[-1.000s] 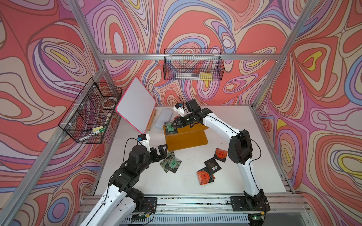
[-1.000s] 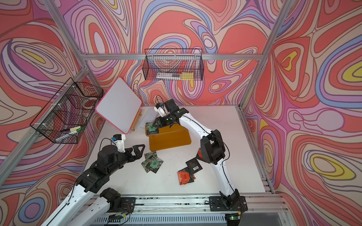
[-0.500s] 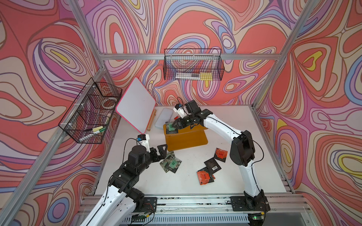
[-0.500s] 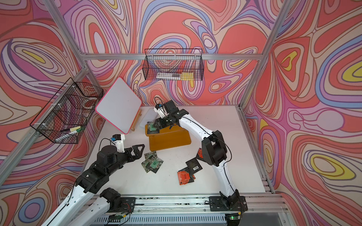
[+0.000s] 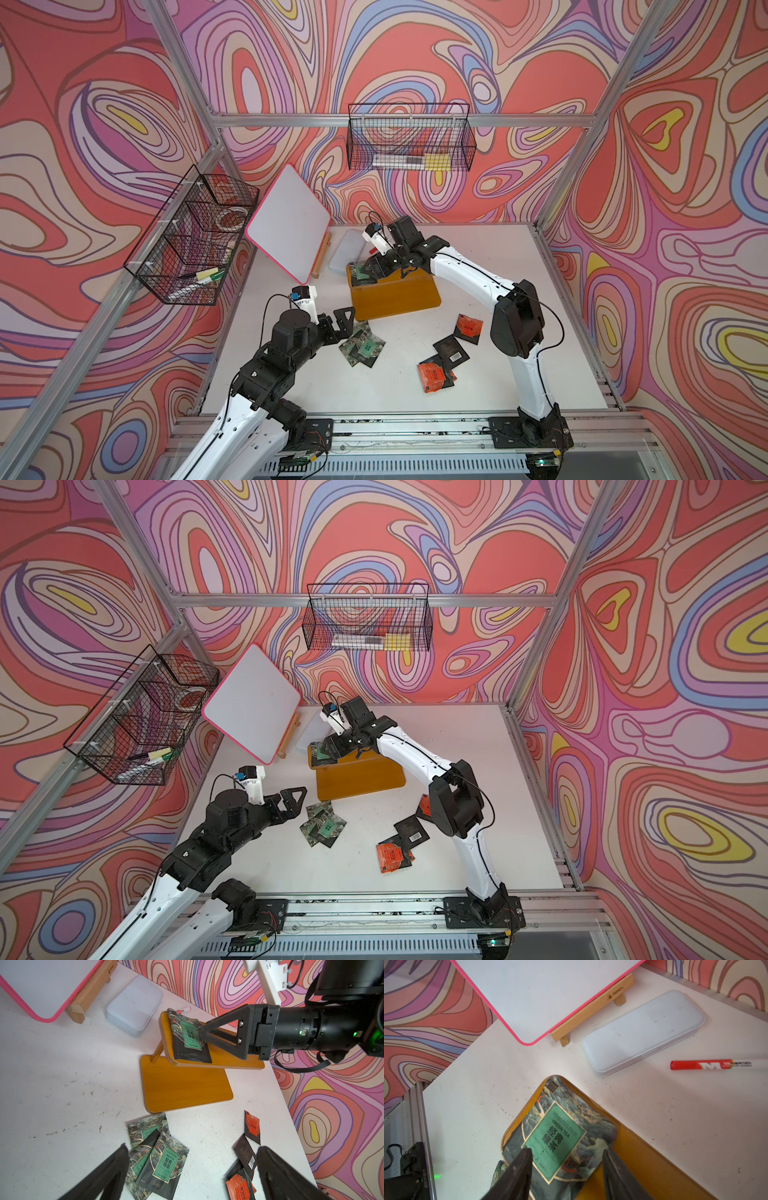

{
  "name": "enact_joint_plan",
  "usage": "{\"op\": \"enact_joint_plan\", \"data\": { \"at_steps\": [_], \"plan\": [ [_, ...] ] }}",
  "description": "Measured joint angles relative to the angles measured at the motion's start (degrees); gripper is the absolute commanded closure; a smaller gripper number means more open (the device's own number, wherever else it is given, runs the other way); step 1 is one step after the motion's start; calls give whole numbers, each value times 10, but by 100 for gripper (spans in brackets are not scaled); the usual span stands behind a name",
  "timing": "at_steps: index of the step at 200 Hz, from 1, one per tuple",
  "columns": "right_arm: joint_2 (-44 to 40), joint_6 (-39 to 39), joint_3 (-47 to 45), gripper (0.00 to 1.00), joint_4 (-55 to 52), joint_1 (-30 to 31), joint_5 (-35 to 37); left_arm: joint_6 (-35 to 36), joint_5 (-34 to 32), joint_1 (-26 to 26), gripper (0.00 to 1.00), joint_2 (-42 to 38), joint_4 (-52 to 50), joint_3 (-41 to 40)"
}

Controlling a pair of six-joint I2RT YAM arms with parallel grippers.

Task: Place the tea bags on the shelf by color
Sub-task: Place the tea bag on the shelf.

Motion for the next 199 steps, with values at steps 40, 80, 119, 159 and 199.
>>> {"op": "enact_joint_plan", "data": {
  "at_steps": [40, 80, 119, 159, 199],
  "plan": [
    [-19, 3, -21, 44, 14, 0, 8, 0, -1, 0, 1, -4, 0, 0],
    [-79, 26, -74, 44, 33, 0, 8, 4, 0, 0, 1, -6, -8, 0],
    [-188, 78, -187, 46, 60, 0, 4, 16, 27, 0, 1, 8, -25, 0],
    [-292, 152, -323, 47, 83, 3, -6, 22, 74, 0, 3, 37, -28, -27],
    [-358, 220, -452, 48, 106, 33, -10, 21, 128, 0, 7, 64, -2, -87]
  ]
}}
